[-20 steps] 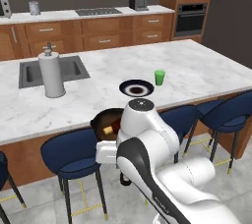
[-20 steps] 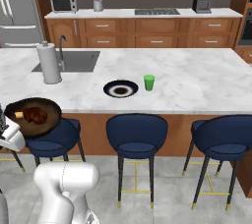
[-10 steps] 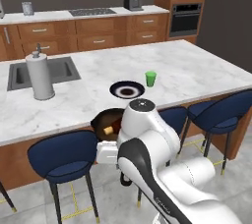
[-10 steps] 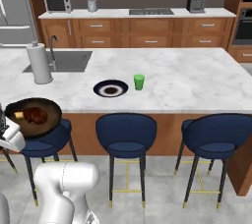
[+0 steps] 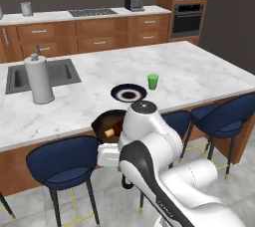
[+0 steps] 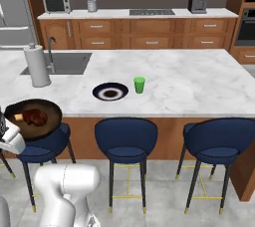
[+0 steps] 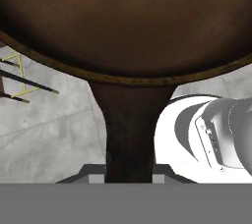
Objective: Pick up the pan with the steak in it and place it on the dining table. Then place the steak on the plate.
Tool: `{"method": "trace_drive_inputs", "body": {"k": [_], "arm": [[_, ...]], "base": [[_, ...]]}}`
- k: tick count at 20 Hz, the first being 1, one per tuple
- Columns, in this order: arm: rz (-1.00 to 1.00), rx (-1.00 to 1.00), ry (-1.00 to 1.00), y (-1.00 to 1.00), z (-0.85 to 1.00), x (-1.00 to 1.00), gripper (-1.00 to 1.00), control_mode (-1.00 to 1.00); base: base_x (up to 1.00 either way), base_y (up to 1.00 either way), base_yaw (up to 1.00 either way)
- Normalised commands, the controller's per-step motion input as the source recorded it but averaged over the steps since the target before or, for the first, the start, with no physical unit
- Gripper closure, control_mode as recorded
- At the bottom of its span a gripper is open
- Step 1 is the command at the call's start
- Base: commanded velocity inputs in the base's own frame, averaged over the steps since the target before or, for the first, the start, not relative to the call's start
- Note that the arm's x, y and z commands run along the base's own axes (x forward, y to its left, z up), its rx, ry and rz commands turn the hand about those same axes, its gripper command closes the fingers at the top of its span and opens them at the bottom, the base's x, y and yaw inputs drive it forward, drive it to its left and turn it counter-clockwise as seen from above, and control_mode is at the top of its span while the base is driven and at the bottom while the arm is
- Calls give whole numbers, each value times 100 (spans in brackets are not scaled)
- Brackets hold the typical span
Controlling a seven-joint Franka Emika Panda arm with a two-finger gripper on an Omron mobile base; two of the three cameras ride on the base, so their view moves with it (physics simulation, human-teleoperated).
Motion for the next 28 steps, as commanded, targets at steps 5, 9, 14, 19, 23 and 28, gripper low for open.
{"method": "trace_drive_inputs", "body": {"k": [5,9,14,19,23,28], "arm": [[0,0,0,0,0,0,100,100],[0,0,0,0,0,0,100,100],[-3,0,-3,5,-11,58,100,-100],[-4,0,-2,10,-16,63,100,-100],[-3,0,-5,4,-10,47,100,-100],[-2,0,-6,4,-10,42,100,-100]], "base": [[80,3,-4],[80,5,-4],[16,1,-1],[0,0,0],[0,0,0],[0,0,0]]}}
